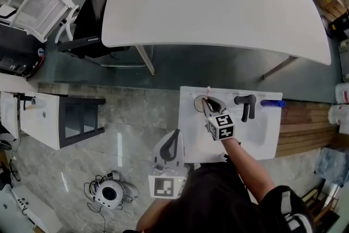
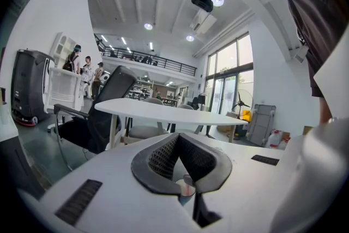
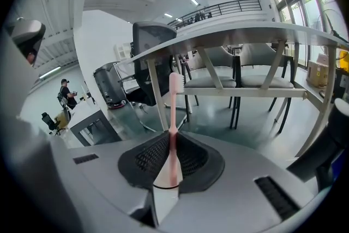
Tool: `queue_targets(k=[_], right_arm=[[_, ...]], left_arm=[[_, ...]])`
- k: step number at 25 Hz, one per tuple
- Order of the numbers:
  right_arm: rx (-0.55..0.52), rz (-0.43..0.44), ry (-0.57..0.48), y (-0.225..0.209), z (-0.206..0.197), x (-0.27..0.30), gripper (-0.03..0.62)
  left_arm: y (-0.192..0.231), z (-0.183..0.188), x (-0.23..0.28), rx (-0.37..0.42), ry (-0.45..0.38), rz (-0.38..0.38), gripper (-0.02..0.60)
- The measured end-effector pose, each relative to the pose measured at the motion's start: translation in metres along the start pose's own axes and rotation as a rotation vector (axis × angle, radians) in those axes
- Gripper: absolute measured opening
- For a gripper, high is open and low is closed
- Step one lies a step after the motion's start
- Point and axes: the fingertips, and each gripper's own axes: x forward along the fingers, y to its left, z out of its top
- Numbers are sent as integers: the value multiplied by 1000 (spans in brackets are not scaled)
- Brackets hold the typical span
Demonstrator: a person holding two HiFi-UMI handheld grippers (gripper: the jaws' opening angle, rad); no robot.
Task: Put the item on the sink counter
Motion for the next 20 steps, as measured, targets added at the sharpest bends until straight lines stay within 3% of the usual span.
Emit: queue_targets(k=[20], right_arm=[[-33, -11, 93, -2, -22, 10, 40]], left_arm=[[2, -5, -1, -5, 12, 6, 15]])
